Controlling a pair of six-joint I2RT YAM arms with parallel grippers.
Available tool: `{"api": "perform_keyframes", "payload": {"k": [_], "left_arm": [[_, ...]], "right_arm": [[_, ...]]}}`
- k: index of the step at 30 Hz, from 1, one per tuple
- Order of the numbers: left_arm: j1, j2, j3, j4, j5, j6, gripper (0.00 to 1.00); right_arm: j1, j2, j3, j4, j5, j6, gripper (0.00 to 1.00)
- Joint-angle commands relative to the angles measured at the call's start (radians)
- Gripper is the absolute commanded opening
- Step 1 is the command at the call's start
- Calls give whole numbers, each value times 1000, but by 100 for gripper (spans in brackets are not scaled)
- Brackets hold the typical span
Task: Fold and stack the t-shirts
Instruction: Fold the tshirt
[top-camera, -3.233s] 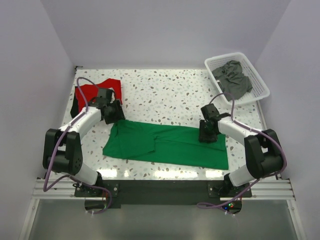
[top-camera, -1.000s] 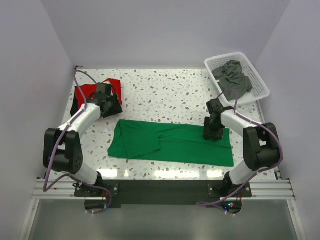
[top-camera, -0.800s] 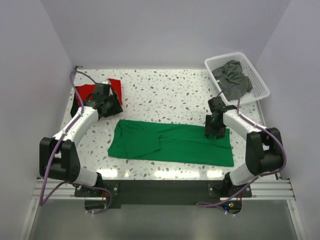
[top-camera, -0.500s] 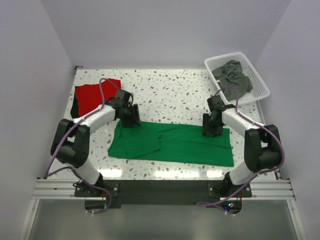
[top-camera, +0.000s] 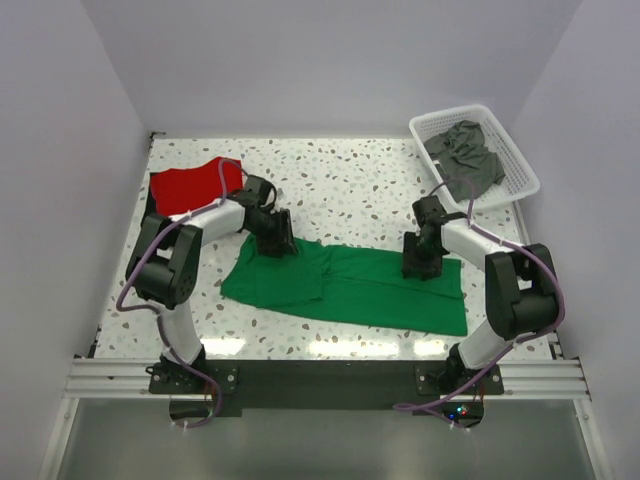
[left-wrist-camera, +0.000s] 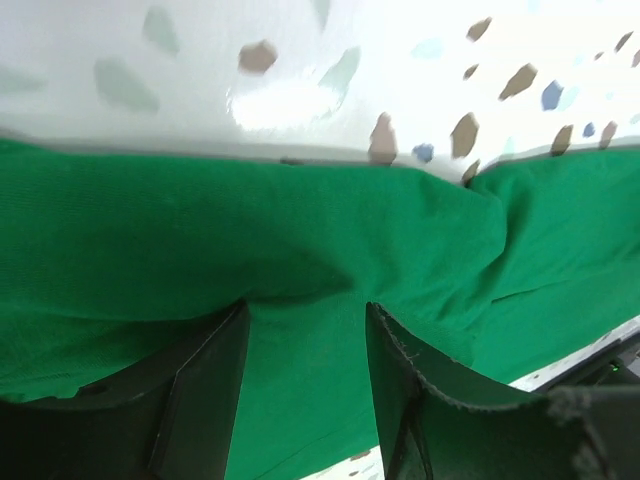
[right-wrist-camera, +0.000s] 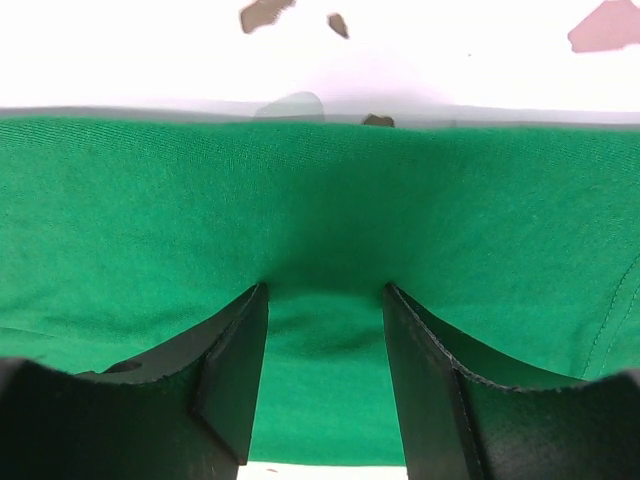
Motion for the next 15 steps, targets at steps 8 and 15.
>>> {"api": "perform_keyframes", "payload": {"k": [8,15], "left_arm": [[-2,321,316,-40,-116,101,56],[-2,565,650,-129,-109,133,56]], "right_arm": [[-6,11,-11,-119,64,112,54],[-8,-3,-45,-115,6,177,54]]}}
